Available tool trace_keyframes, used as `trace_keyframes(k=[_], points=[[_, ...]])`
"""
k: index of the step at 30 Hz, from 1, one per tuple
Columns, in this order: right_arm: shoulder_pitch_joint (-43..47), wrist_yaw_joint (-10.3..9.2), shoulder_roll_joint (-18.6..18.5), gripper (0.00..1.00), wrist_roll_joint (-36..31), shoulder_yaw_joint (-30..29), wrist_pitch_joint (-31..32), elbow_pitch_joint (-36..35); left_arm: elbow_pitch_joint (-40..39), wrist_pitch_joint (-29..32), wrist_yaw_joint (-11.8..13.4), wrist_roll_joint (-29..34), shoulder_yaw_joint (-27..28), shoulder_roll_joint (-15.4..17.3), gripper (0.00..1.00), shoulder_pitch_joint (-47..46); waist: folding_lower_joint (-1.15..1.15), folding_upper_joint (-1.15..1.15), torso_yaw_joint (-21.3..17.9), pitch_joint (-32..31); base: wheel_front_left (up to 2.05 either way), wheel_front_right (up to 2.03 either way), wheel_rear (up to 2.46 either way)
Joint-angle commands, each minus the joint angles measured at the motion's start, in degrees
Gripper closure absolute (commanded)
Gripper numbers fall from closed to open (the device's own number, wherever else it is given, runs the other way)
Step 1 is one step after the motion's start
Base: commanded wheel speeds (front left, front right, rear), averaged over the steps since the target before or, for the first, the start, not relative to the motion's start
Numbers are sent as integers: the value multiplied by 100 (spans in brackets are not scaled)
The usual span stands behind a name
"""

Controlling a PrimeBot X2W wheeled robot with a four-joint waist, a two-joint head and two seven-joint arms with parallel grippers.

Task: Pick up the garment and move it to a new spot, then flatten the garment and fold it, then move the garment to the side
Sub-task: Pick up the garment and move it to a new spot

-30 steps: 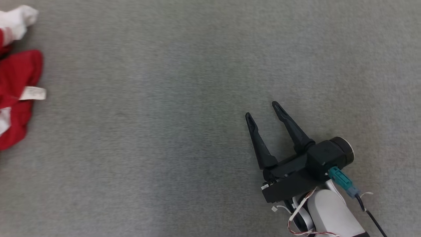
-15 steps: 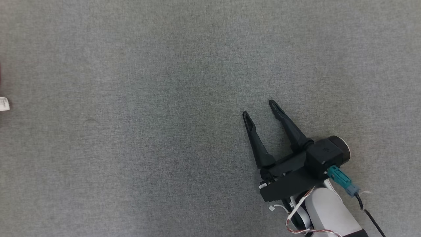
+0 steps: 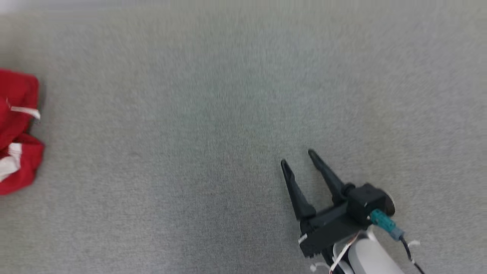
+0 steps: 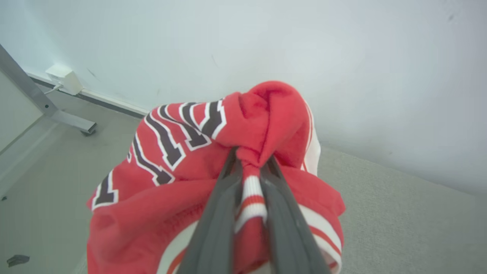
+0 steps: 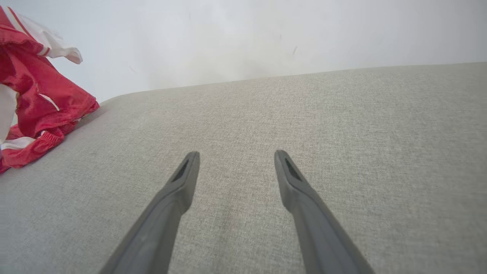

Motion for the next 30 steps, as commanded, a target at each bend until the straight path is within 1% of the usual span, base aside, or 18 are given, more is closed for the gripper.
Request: trace_keyframes(k=[1,6,11,16,20,23,26,29,30], points=[[151,-12,-15,0,56,15,-26,60,-114,19,-37,39,-50,22,100,-97,0,0,-35,-735,0,0,0],[378,-12,-14,0,223,14,-70,284,-498,150,-92,106,-359,-124,100,-332,0,0,-220,-1369,0,0,0],[541,-12,-14,0,345,43,-98,371,-835,272,-79,58,-677,-461,100,-607,0,0,-484,-1790,0,0,0],[597,-12,-15,0,401,105,-102,385,-1140,310,-39,-99,-1024,-1074,100,-729,0,0,-830,-1933,0,0,0],[594,-12,-15,0,383,127,-68,392,-1251,138,-5,-269,-1221,-1686,100,-570,0,0,-1167,-1937,0,0,0],[563,-12,-14,0,326,113,-14,362,-1250,17,-67,-313,-1467,-2069,100,-394,0,0,-1430,-1859,0,0,0],[566,-12,-14,0,277,58,24,318,-1193,-116,-130,-281,-1749,-2388,100,-137,0,0,-1679,-1759,0,0,0],[599,-12,-12,0,246,68,54,276,-1056,-326,-209,-131,-2031,-2573,100,288,0,0,-1931,-1700,0,0,0],[647,-12,-12,0,215,34,72,274,-984,-413,-210,-92,-2137,-2679,100,456,0,0,-1976,-1706,0,0,0]])
